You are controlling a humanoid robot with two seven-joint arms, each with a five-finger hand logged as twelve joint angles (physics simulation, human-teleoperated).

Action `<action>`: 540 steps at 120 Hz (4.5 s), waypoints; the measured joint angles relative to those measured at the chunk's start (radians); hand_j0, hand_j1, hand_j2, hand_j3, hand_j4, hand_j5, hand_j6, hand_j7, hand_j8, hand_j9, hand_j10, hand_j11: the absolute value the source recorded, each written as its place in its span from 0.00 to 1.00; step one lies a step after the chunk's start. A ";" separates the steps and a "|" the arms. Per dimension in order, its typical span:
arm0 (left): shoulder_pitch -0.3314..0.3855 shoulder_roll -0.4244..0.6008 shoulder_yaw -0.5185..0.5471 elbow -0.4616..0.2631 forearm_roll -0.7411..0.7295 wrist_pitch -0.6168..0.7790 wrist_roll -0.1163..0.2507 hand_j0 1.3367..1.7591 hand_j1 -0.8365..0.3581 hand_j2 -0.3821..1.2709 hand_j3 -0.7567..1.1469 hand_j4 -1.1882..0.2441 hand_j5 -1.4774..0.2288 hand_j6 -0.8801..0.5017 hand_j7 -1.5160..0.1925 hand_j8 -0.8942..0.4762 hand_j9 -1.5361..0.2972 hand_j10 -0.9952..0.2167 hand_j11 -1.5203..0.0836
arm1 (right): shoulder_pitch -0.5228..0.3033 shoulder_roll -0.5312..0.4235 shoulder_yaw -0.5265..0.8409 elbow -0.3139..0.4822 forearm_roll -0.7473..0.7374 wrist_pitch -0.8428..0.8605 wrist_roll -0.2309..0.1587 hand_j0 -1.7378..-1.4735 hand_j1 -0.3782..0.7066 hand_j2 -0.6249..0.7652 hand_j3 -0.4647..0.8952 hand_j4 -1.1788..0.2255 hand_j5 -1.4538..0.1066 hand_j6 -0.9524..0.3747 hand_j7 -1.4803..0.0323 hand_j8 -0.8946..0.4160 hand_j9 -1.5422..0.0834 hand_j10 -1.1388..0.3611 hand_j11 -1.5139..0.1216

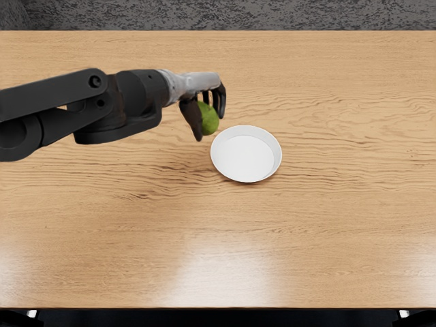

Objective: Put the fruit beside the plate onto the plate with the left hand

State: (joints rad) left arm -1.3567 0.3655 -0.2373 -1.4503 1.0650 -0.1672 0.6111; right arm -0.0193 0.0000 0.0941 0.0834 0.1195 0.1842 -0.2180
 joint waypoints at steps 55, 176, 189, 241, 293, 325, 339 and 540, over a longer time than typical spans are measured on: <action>-0.005 -0.134 -0.017 0.041 -0.003 -0.012 0.000 0.74 0.45 0.51 0.40 0.28 0.22 0.35 0.24 0.36 0.23 0.31 0.26 | 0.002 0.000 -0.003 -0.001 -0.003 -0.002 0.000 0.30 0.03 0.45 0.34 0.84 0.93 0.72 0.98 0.68 0.95 0.76 0.93; -0.015 -0.365 -0.002 0.547 0.009 -0.079 0.000 0.74 0.46 0.51 0.40 0.28 0.22 0.35 0.24 0.36 0.24 0.30 0.26 | 0.002 0.000 0.000 -0.001 -0.003 0.000 0.000 0.30 0.03 0.45 0.34 0.84 0.93 0.72 0.98 0.68 0.95 0.76 0.93; -0.013 -0.366 -0.004 0.563 0.010 -0.075 0.000 0.74 0.47 0.50 0.40 0.30 0.25 0.33 0.27 0.33 0.26 0.28 0.29 | 0.002 0.000 0.000 -0.001 -0.004 0.000 0.000 0.30 0.03 0.45 0.34 0.84 0.93 0.72 0.98 0.68 0.95 0.76 0.93; -0.010 -0.366 -0.005 0.565 0.003 -0.076 0.000 0.75 0.49 0.50 0.40 0.32 0.30 0.27 0.32 0.29 0.30 0.23 0.34 | 0.002 0.000 0.000 -0.001 -0.004 0.000 0.000 0.30 0.03 0.45 0.34 0.84 0.93 0.72 0.98 0.68 0.95 0.76 0.93; -0.012 -0.366 -0.017 0.538 -0.064 -0.116 0.000 0.75 0.49 0.50 0.40 0.31 0.29 0.28 0.31 0.29 0.29 0.24 0.32 | 0.002 0.000 -0.002 -0.001 -0.004 0.000 0.000 0.30 0.03 0.45 0.34 0.84 0.93 0.72 0.98 0.68 0.95 0.76 0.93; -0.013 -0.366 -0.028 0.537 -0.070 -0.116 0.000 0.75 0.50 0.49 0.40 0.31 0.30 0.27 0.31 0.29 0.29 0.23 0.33 | 0.002 0.000 -0.001 -0.001 -0.004 0.000 0.000 0.30 0.03 0.45 0.34 0.84 0.93 0.72 0.98 0.68 0.95 0.76 0.93; -0.015 -0.366 -0.031 0.529 -0.082 -0.116 0.000 0.75 0.50 0.50 0.40 0.31 0.30 0.27 0.31 0.29 0.30 0.23 0.33 | 0.002 0.000 -0.001 -0.001 -0.004 0.000 0.000 0.30 0.03 0.45 0.34 0.84 0.93 0.72 0.98 0.68 0.95 0.76 0.93; 0.294 0.458 -0.299 -0.299 -0.871 -0.123 0.000 0.76 0.96 0.23 0.40 0.81 0.84 0.62 0.87 0.63 0.82 0.80 0.93 | 0.009 0.000 -0.005 0.002 -0.006 0.004 0.000 0.30 0.03 0.45 0.34 0.84 0.93 0.72 0.98 0.68 0.95 0.76 0.93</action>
State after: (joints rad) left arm -1.0627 0.8235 -0.5361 -1.7495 0.1945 -0.2904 0.6109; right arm -0.0106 0.0000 0.0887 0.0857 0.1135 0.1880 -0.2178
